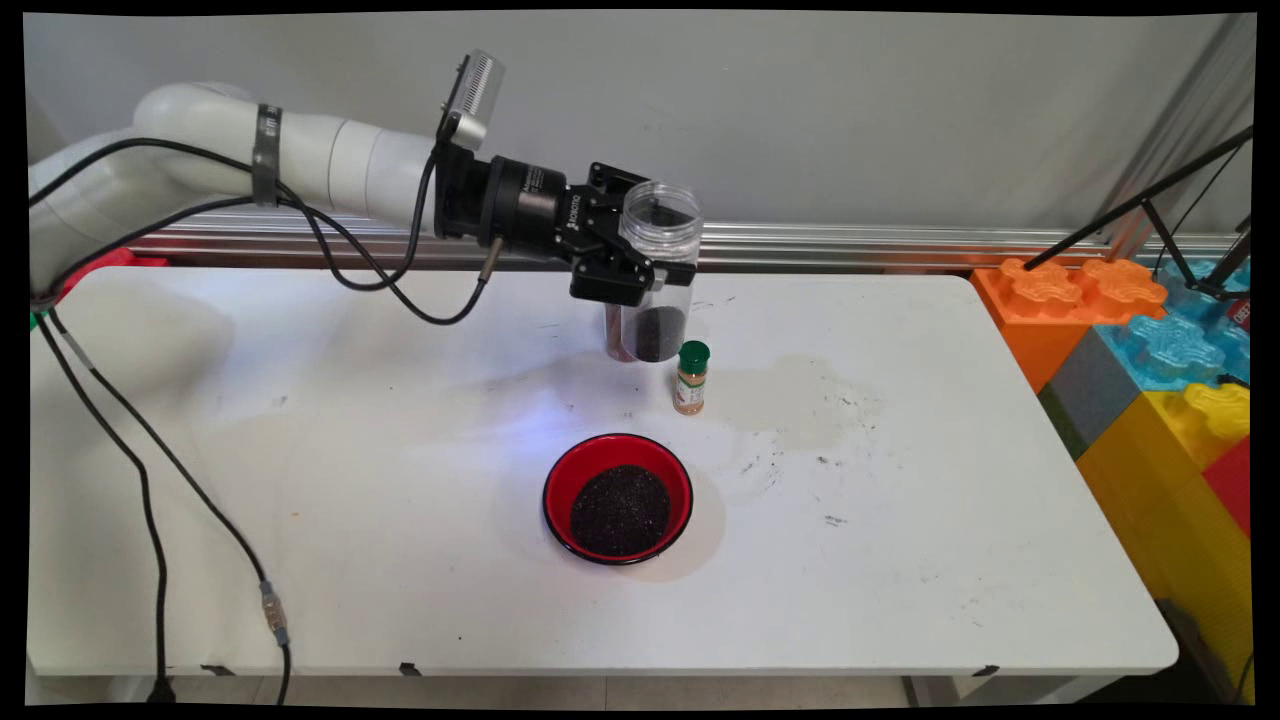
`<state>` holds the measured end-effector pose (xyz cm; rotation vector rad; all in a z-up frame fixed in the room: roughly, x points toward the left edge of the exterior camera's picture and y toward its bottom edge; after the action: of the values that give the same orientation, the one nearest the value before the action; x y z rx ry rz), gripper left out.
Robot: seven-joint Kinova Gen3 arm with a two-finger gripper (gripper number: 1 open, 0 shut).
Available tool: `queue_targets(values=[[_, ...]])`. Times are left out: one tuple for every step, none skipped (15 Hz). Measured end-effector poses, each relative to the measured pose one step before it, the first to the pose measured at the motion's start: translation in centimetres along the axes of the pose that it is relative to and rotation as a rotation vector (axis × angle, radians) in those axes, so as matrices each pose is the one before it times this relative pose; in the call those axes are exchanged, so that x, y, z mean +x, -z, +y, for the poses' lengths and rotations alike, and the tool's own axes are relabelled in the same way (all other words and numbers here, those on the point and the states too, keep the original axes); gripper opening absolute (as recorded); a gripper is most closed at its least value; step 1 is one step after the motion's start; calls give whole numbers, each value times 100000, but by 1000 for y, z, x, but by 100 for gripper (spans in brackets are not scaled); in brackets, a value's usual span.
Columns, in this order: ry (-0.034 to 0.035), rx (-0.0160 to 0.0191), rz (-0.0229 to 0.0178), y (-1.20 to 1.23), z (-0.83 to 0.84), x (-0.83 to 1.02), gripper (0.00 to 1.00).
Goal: Pour the black seasoning powder in the red bowl
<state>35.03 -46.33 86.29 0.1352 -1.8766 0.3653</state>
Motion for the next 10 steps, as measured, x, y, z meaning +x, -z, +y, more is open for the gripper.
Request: queue_targets(values=[[-1164, -234, -548, -107, 368, 345, 0], [-1360, -307, -694, -118, 423, 378, 0], [-1856, -291, -852, -103, 404, 353, 0], [-1796, -182, -797, -76, 320, 273, 0], [-2027, -126, -933, -94, 330, 292, 0], [-2163, -240, -915, -134, 301, 274, 0], [-2127, -129, -832, -76, 287, 248, 0], [-1850, -133, -560, -91, 215, 202, 0], [-2462, -195, -632, -115, 194, 222, 0], [-2642, -348, -734, -67, 201, 194, 0]])
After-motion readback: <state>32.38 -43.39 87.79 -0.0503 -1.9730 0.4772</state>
